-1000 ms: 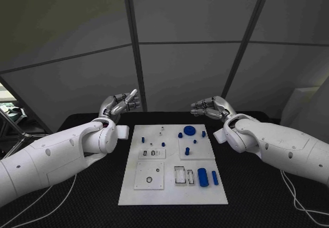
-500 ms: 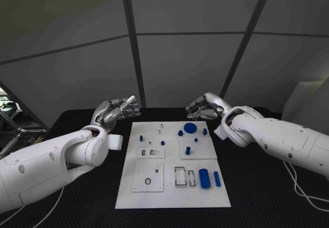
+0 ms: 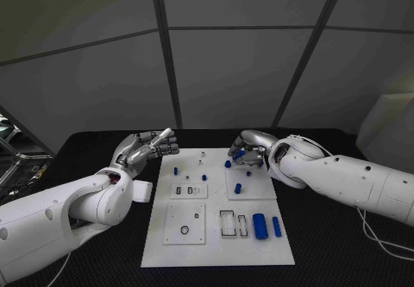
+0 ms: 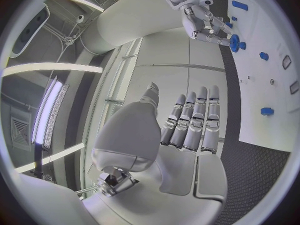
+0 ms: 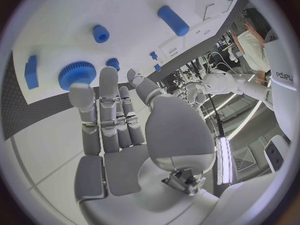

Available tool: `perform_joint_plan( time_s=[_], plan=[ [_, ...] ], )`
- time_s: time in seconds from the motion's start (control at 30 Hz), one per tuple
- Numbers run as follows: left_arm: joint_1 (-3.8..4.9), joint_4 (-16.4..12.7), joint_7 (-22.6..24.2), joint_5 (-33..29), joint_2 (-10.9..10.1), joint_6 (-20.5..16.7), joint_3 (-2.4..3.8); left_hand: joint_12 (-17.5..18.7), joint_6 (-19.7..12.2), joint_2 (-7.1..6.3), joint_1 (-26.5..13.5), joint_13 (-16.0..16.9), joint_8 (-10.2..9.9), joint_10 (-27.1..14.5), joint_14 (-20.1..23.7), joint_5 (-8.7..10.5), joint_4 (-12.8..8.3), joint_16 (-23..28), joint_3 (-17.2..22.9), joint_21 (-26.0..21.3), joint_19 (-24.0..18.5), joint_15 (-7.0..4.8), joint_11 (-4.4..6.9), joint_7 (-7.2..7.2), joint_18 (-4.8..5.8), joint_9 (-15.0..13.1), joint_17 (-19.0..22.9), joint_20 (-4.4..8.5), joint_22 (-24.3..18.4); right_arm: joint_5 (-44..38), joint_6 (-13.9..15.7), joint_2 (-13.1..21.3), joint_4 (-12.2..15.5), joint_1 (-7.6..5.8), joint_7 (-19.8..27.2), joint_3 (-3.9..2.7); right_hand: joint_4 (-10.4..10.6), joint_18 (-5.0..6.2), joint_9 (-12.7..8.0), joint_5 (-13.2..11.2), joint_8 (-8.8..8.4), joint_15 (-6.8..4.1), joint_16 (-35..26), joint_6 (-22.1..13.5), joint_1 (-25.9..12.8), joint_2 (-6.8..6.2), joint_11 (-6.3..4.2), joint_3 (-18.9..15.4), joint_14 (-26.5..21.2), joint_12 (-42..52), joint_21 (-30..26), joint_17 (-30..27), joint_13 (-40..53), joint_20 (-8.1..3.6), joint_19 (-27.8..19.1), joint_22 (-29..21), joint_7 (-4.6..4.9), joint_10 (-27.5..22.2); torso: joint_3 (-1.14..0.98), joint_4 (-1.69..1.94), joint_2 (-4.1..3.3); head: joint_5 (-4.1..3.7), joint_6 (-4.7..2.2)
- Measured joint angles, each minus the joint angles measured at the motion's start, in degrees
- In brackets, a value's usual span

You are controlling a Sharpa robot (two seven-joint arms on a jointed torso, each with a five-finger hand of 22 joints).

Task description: Assemble the parts on the task board

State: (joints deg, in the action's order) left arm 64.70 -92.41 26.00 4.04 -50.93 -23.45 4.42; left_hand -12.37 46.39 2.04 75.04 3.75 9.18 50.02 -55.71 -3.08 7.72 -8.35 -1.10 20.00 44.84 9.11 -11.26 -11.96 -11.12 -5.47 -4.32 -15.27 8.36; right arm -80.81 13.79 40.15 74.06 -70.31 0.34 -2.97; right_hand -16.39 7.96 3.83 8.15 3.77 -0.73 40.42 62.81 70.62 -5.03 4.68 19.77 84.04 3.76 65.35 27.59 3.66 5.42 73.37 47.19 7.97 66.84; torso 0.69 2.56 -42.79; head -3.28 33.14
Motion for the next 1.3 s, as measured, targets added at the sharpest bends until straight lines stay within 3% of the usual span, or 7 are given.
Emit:
perform_joint_plan(
  time_s=[0.07, 0.17, 0.2, 0.33, 0.7, 0.8, 1.3],
  plan=[
    [0.0, -0.3, 0.0, 0.1, 0.0, 0.1, 0.04, 0.0, 0.2, 0.0, 0.0, 0.0, 0.0, 0.0, 0.0, 0.0, 0.0, 0.0, 0.0, 0.0, 0.0, 0.0, 0.0, 0.19, 0.01, 0.0, 0.0, 0.0, 0.0, -1.3, -0.4, -0.1, 0.2, -0.09, -0.7, 0.0, -0.1, -0.89, 0.0, 0.0, 0.0, 0.0, 4.6, 0.0, -0.2, -0.16, 0.02, 0.4, 0.0, 0.0, 3.0, 4.3, 0.0, 0.21, 0.9, 3.9, 0.0, 0.0, 0.01, 0.06, -0.28, -0.05, -0.02],
    [0.0, -0.8, -0.1, 0.2, -0.1, 0.2, 0.1, 0.0, 0.2, 0.0, 0.0, 0.0, 0.0, 0.0, 0.0, 0.0, 0.0, 0.0, 0.0, 0.0, 0.0, 0.0, 0.0, 0.2, 0.01, 0.0, 0.0, 0.0, 0.0, -3.3, -0.9, -0.4, 0.5, -0.17, -1.8, 0.0, 0.2, -0.93, 0.0, 0.0, 0.0, 0.0, 10.0, 0.0, -0.4, 0.14, 0.23, 0.7, 0.0, 0.0, 6.2, 9.7, 0.0, 0.46, 1.9, 8.5, 0.0, -0.2, 0.01, 0.18, -0.74, -0.14, -0.05],
    [0.0, -0.9, -0.1, 0.2, -0.1, 0.2, 0.11, 0.0, 0.2, 0.0, 0.0, 0.0, 0.0, 0.0, 0.0, 0.0, 0.0, 0.0, 0.0, 0.0, 0.0, 0.0, 0.0, 0.2, 0.0, 0.0, 0.0, 0.0, 0.0, -3.8, -1.0, -0.5, 0.6, -0.17, -2.1, 0.0, 0.0, -1.65, 0.0, 0.0, 0.0, 0.0, 11.3, 0.0, -0.4, 0.14, 0.23, 0.8, 0.0, 0.0, 7.0, 11.0, 0.0, 0.41, 2.0, 9.6, 0.0, -0.2, 0.0, 0.2, -0.84, -0.18, -0.06],
    [0.0, -1.2, -0.2, 0.4, -0.3, 0.3, 0.17, 0.0, 0.2, 0.0, 0.0, 0.0, 0.0, 0.0, 0.0, 0.0, -0.2, 0.0, -0.2, 0.0, 0.0, 0.0, 0.0, 0.2, 0.0, 0.0, 0.0, 0.0, 0.0, -5.5, -1.4, -0.8, 0.6, -0.22, -3.3, -0.01, 0.1, -1.77, 0.0, 0.0, 0.0, 0.22, 15.1, 0.0, -0.7, -0.08, 0.23, 1.2, -0.2, 0.0, 9.3, 14.6, 0.0, 0.72, 2.7, 12.8, 0.0, -0.2, -0.01, 0.3, -1.15, -0.27, -0.07],
    [0.02, -1.6, -0.5, 0.7, -0.6, 0.6, 0.24, 0.0, 0.2, 0.0, 0.0, 0.0, 0.0, 0.0, 0.0, 0.0, -0.2, 0.0, -0.2, 0.0, 0.2, 0.0, 0.0, 0.2, 0.0, 0.0, 0.0, 0.2, 0.0, -8.2, -1.6, -1.3, 0.5, -0.37, -5.5, -0.02, 0.3, -1.77, 0.0, 0.1, 0.0, 0.44, 18.4, -0.2, -1.1, 0.39, 0.23, 1.7, 0.0, 0.0, 11.1, 17.8, 0.0, 0.65, 3.4, 15.6, 0.21, -0.2, -0.08, 0.51, -1.41, -0.29, 0.01],
    [0.02, -1.6, -0.6, 0.7, -0.7, 0.7, 0.24, 0.0, 0.2, 0.0, 0.0, 0.0, 0.0, 0.0, 0.0, 0.0, -0.2, 0.0, -0.2, 0.0, 0.2, 0.0, 0.0, 0.2, 0.0, 0.0, 0.0, 0.2, 0.0, -8.6, -1.5, -1.6, 0.4, -0.39, -5.9, -0.02, 0.4, -2.68, 0.0, 0.3, 0.0, 0.44, 19.6, -0.2, -1.3, 0.53, 0.23, 1.9, 0.0, 0.0, 11.9, 18.9, 0.0, 0.65, 3.8, 16.7, 0.21, -0.2, -0.1, 0.57, -1.44, -0.26, 0.07],
    [0.03, -1.3, -1.0, 0.8, -0.6, 1.1, 0.25, 0.0, 0.2, 0.0, 0.0, 0.0, 0.0, 0.0, 0.0, 0.0, -0.2, 0.2, -0.1, 0.2, 0.4, 0.0, 0.0, 0.2, 0.0, 0.0, 0.0, 0.0, 0.0, -9.6, -1.9, -2.7, -0.7, -0.44, -6.7, -0.02, 0.5, -2.67, 0.0, 0.6, 0.0, 0.43, 22.8, -0.2, -1.8, 1.06, -0.1, 3.5, 0.0, 0.0, 14.0, 22.3, 0.0, 0.71, 5.0, 20.3, 0.21, 1.0, -0.11, 0.78, -1.57, -0.48, 0.52]
  ],
)
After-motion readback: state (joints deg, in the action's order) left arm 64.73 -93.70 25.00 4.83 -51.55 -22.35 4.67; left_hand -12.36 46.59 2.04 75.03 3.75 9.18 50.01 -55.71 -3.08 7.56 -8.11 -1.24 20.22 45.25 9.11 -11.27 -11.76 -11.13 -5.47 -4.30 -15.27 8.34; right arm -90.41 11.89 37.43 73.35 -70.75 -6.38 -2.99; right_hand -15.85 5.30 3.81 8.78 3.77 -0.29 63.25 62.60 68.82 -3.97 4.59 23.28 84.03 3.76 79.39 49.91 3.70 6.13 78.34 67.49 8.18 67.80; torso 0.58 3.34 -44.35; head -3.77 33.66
